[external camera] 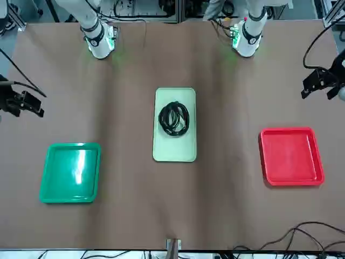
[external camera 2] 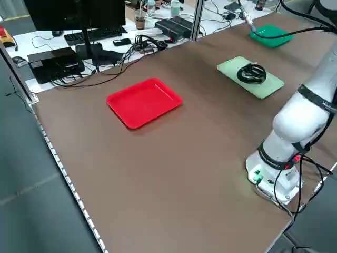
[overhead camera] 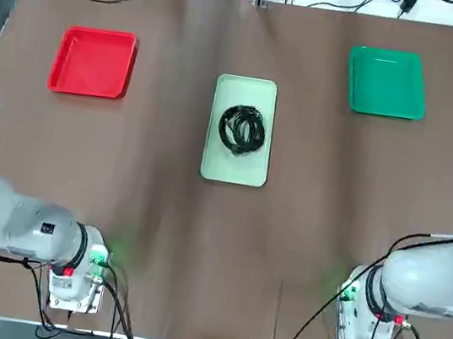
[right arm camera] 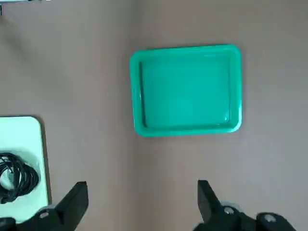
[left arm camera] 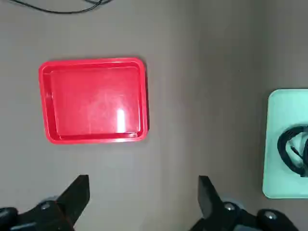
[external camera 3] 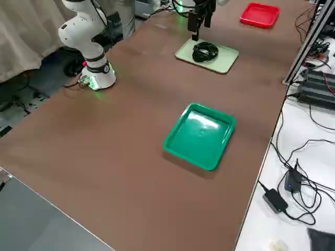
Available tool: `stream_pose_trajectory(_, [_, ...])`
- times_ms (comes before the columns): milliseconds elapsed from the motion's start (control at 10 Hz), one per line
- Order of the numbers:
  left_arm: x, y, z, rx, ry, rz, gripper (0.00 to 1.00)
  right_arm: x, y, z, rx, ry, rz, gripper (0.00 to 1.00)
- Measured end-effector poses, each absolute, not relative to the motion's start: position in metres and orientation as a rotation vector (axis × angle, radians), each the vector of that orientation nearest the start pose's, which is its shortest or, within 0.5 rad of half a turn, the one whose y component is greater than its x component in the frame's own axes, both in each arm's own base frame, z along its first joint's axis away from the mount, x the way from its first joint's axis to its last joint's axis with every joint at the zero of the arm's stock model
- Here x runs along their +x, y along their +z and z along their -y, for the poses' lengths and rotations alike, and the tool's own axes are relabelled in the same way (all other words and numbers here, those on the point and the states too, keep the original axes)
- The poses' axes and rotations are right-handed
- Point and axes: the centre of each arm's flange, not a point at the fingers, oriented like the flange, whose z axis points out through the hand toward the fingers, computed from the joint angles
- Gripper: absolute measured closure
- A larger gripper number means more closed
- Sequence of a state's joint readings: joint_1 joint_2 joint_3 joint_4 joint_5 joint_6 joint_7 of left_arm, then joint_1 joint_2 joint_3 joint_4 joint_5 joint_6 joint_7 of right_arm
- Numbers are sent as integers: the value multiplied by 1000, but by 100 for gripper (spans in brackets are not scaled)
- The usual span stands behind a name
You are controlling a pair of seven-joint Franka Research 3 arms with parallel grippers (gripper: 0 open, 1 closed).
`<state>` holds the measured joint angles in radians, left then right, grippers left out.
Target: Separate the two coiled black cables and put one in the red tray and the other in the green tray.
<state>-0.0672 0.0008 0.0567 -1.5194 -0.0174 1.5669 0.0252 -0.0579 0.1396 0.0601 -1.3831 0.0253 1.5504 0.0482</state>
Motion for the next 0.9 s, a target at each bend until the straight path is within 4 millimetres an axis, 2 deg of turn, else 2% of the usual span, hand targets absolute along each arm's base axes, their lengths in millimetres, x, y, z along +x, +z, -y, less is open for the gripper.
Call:
stream_pose_trajectory(500, [555, 649, 8, -3156, -77, -63, 0, 596, 631, -1, -3106, -42, -71, 0])
stream_pose_trajectory(700, [557, 655, 10, -3153, -107, -110, 0, 596, 631, -1, -3106, -42, -71, 0])
stream_pose_trajectory(800, [559, 653, 22, -3150, -109, -172, 0, 596, 631, -1, -3106, -42, -71, 0])
stream_pose_trajectory(900, [565, 644, 49, -3144, -111, -273, 0, 596, 631, -1, -3106, -42, -71, 0])
